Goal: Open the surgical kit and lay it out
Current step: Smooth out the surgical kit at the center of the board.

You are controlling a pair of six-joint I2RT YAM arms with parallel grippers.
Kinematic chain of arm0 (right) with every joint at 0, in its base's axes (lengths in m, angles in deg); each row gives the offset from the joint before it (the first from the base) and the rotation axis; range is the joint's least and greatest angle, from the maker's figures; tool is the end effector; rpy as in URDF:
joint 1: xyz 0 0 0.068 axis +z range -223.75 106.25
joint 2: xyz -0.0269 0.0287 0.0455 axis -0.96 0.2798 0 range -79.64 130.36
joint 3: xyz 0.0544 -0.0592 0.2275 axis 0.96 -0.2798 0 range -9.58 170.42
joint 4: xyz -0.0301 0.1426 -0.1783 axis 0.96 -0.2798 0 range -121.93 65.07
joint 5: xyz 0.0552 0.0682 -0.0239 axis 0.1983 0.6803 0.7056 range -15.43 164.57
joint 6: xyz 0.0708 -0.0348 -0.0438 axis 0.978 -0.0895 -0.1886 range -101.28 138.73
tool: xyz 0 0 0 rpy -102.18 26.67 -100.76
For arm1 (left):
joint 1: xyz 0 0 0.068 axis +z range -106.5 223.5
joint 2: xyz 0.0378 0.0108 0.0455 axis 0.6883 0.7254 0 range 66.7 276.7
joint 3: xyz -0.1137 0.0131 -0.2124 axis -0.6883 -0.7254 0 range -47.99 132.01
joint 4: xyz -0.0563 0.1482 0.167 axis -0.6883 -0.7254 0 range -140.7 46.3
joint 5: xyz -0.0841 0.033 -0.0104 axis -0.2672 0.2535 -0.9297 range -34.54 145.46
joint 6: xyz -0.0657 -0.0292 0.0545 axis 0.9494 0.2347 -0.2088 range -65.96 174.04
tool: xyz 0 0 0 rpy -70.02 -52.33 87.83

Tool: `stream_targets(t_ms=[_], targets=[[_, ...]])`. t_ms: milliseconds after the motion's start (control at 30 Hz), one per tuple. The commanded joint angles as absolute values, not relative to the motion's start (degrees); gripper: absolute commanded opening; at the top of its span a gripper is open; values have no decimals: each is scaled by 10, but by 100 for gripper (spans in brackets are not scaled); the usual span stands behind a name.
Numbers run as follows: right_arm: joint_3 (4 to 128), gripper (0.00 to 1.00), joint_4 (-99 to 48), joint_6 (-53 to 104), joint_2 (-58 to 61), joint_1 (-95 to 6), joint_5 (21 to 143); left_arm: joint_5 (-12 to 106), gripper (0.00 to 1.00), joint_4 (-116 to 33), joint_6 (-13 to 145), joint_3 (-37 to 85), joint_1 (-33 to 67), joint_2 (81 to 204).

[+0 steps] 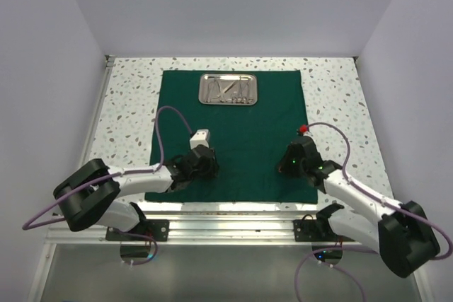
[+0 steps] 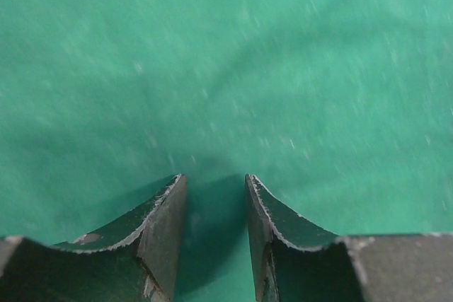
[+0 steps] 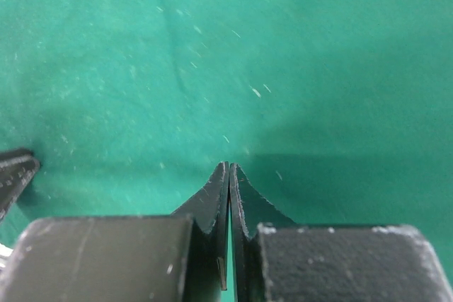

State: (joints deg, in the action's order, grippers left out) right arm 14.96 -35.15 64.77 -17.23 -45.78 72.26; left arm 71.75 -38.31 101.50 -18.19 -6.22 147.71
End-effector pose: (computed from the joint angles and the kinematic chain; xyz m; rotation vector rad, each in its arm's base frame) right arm 0.1957 0.1002 0.1210 0.4087 2.4483 0.5322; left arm 0.1908 -0.1903 0.1062 -0.0915 2.3843 -0.4996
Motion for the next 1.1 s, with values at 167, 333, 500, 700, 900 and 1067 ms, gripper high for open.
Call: stream_targets(t_ms=[167, 333, 500, 700, 900, 1067], targets=[[87, 0, -530, 720, -356, -458, 678, 721, 45, -505, 1085, -220, -148, 1460], [55, 0, -548, 758, -390, -459, 686, 757, 48, -569, 1085, -182, -156, 1433], [18, 0, -471, 796, -316, -468, 775, 792, 60, -642, 1068, -135, -157, 1353], [61, 0, -613, 784, -271, -467, 776, 830, 67, -714, 1062, -107, -157, 1266], [139, 0, -798, 758, -571, -464, 685, 852, 71, -724, 1048, -99, -157, 1244], [213, 0, -786, 736, -648, -464, 647, 853, 71, -684, 1037, -93, -157, 1271]])
